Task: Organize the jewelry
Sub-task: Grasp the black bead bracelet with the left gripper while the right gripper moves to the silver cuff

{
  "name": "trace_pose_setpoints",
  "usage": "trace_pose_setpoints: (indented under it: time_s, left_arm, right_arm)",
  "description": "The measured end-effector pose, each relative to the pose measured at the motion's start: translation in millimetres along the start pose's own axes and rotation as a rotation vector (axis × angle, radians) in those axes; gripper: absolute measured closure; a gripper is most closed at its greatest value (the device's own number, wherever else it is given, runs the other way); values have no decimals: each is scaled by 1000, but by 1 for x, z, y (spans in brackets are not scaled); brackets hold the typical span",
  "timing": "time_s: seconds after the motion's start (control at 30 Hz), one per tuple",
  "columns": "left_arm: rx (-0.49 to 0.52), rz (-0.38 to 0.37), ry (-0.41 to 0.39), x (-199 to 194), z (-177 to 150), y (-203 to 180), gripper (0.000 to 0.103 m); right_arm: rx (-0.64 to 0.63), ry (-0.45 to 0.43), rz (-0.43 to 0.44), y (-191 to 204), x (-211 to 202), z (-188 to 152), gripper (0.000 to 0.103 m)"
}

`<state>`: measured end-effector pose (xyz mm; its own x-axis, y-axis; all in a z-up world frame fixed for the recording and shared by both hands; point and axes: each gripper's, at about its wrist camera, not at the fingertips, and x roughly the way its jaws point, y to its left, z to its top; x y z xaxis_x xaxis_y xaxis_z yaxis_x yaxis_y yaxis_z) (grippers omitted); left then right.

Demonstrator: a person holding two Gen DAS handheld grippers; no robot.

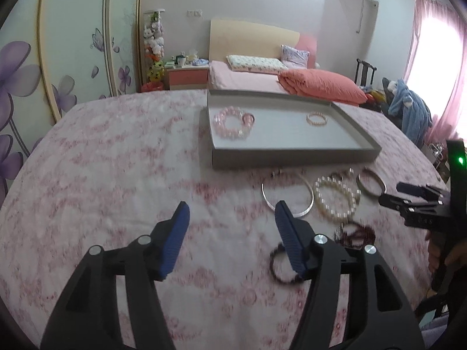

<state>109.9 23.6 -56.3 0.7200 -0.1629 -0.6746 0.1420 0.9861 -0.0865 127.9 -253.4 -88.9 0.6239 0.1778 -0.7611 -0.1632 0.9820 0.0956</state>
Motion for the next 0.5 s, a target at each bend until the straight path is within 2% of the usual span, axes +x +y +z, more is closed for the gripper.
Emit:
trace_pose_setpoints:
  time_s: [0.4,0.43,0.47,0.5]
  left_arm:
    - [34,-20,49,5,-17,-9,42]
    - [41,-25,53,6,-17,-12,42]
    - [46,-29,57,6,-18,-13,42]
    - [52,-34,60,7,-19,-15,42]
  right_arm:
    - [-6,43,-69,10,31,17,18]
    - [-5,40,-70,9,31,18,23]
    - [-2,30,-67,8,30,18,35]
    - [-1,27,-72,9,28,17,35]
